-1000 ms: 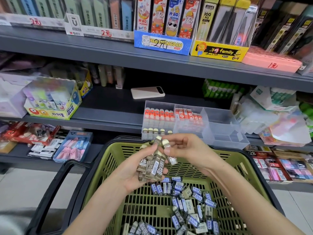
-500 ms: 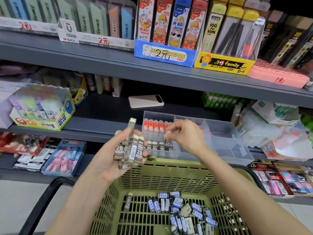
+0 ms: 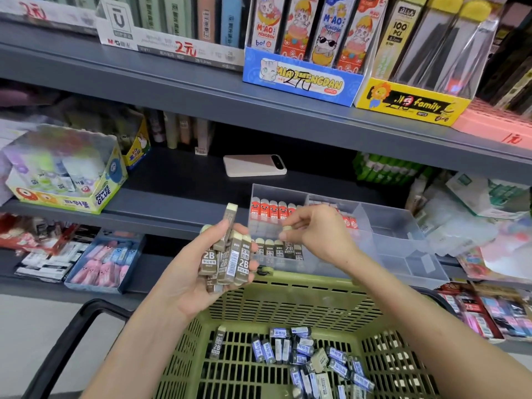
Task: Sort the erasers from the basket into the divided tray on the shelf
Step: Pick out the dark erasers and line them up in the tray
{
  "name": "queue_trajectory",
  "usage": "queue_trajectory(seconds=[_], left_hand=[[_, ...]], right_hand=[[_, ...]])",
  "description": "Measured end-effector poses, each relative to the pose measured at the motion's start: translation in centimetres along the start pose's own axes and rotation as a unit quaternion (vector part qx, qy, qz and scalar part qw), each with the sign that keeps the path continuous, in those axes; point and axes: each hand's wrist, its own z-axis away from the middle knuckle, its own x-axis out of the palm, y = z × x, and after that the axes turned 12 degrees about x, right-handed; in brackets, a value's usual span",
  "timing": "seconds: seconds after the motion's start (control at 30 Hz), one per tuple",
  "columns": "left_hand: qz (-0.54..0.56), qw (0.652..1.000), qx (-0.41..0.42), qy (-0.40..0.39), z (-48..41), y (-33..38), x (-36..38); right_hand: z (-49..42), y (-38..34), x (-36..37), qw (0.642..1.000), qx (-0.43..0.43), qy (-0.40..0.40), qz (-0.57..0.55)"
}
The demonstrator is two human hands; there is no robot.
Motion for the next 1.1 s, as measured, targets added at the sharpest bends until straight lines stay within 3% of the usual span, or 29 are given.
queue_trajectory(seconds=[0.17, 0.33, 0.5, 0.73, 0.9, 1.1], left_hand=[[-0.007, 1.000, -0.001, 0.011, 0.0, -0.1, -0.1], [-0.009, 1.000, -0.007, 0.013, 0.1, -0.1, -0.1], [-0.006, 1.000, -0.014, 0.014, 0.2, -0.2, 0.1], [-0.005, 1.000, -0.013, 0.018, 0.1, -0.3, 0.0], [-0.003, 1.000, -0.018, 0.015, 0.0, -0.3, 0.0], [-0.006, 1.000, -0.016, 0.012, 0.1, -0.3, 0.0]], right_hand=[[0.2, -0.1, -0.2, 0.993, -0.056, 0.014, 0.106], [0.2, 0.4, -0.6, 0.959, -0.142, 0.097, 0.227], [-0.3, 1.0, -0.5, 0.983, -0.054, 0.094, 0.146], [-0.1, 1.6, -0.3, 0.960, -0.119, 0.129, 0.218], [-0.2, 2.4, -0.3, 0.908, -0.187, 0.048, 0.370], [-0.3, 2.2, -0.8, 0.906, -0.187, 0.023, 0.378]])
